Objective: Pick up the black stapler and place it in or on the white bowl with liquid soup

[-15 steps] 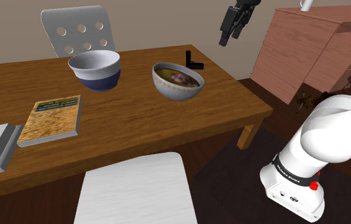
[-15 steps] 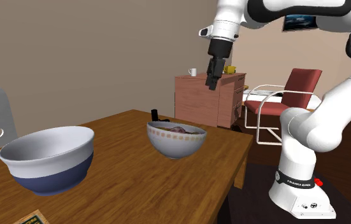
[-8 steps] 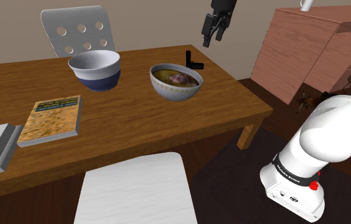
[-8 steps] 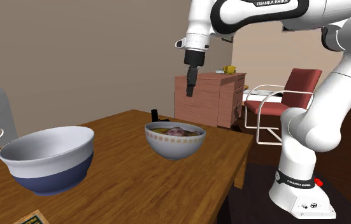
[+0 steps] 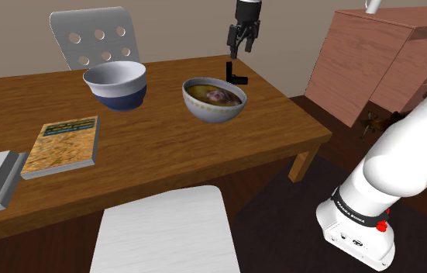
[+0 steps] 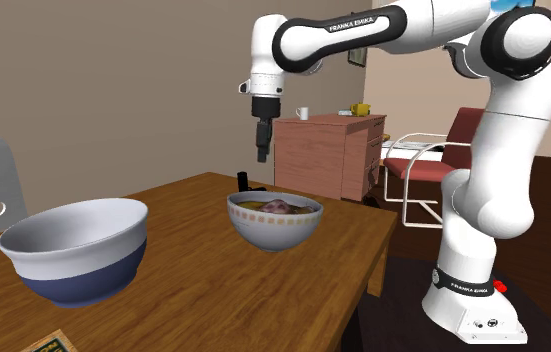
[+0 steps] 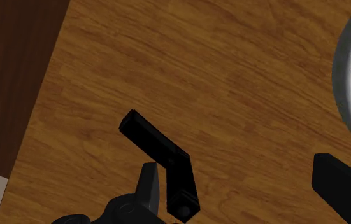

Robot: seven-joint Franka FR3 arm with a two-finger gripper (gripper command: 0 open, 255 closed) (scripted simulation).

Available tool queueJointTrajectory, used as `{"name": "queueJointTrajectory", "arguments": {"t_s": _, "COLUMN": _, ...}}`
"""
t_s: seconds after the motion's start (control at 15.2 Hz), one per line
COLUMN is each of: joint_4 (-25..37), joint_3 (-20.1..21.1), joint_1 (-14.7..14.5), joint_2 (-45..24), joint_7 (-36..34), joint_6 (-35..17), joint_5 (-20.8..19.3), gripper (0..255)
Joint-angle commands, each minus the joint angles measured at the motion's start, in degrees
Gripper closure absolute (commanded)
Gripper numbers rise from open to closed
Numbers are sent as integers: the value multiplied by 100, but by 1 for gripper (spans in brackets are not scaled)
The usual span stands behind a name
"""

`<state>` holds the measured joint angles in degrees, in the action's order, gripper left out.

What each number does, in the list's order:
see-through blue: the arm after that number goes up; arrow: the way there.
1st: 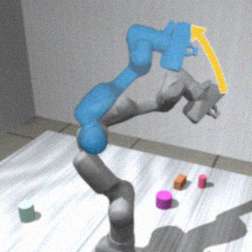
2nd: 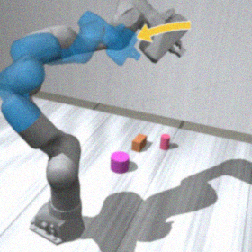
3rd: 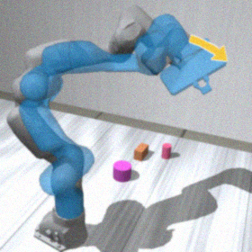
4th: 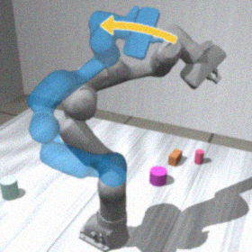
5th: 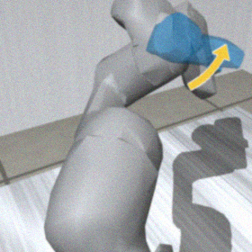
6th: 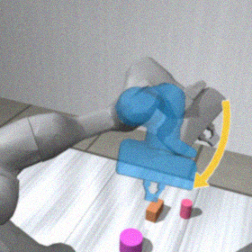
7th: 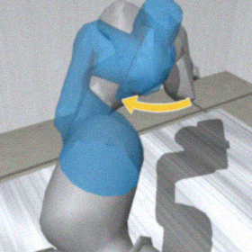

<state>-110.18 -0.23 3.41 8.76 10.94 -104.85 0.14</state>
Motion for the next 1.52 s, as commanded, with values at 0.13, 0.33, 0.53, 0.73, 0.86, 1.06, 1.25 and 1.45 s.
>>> {"name": "queueJointTrajectory", "arguments": {"t_s": 0.13, "joint_4": 884, "joint_3": -66, "joint_1": 55, "joint_2": -988, "joint_7": 94, "joint_6": 106, "joint_5": -17, "gripper": 0}}
{"name": "queueJointTrajectory", "arguments": {"t_s": 0.33, "joint_4": 1502, "joint_3": -103, "joint_1": 94, "joint_2": -1616, "joint_7": 154, "joint_6": 225, "joint_5": -20, "gripper": 0}}
{"name": "queueJointTrajectory", "arguments": {"t_s": 0.53, "joint_4": 1280, "joint_3": -103, "joint_1": 94, "joint_2": -1623, "joint_7": 154, "joint_6": -5, "joint_5": -20, "gripper": 0}}
{"name": "queueJointTrajectory", "arguments": {"t_s": 0.73, "joint_4": 1077, "joint_3": -103, "joint_1": 95, "joint_2": -1644, "joint_7": 154, "joint_6": -229, "joint_5": -20, "gripper": 0}}
{"name": "queueJointTrajectory", "arguments": {"t_s": 0.86, "joint_4": 973, "joint_3": -103, "joint_1": 95, "joint_2": -1658, "joint_7": 155, "joint_6": -347, "joint_5": -19, "gripper": 0}}
{"name": "queueJointTrajectory", "arguments": {"t_s": 1.06, "joint_4": 974, "joint_3": -103, "joint_1": 95, "joint_2": -1659, "joint_7": 155, "joint_6": -346, "joint_5": -19, "gripper": 0}}
{"name": "queueJointTrajectory", "arguments": {"t_s": 1.25, "joint_4": 974, "joint_3": -103, "joint_1": 95, "joint_2": -1659, "joint_7": 155, "joint_6": -346, "joint_5": -19, "gripper": 0}}
{"name": "queueJointTrajectory", "arguments": {"t_s": 1.45, "joint_4": 975, "joint_3": -103, "joint_1": 95, "joint_2": -1659, "joint_7": 155, "joint_6": -345, "joint_5": -19, "gripper": 255}}
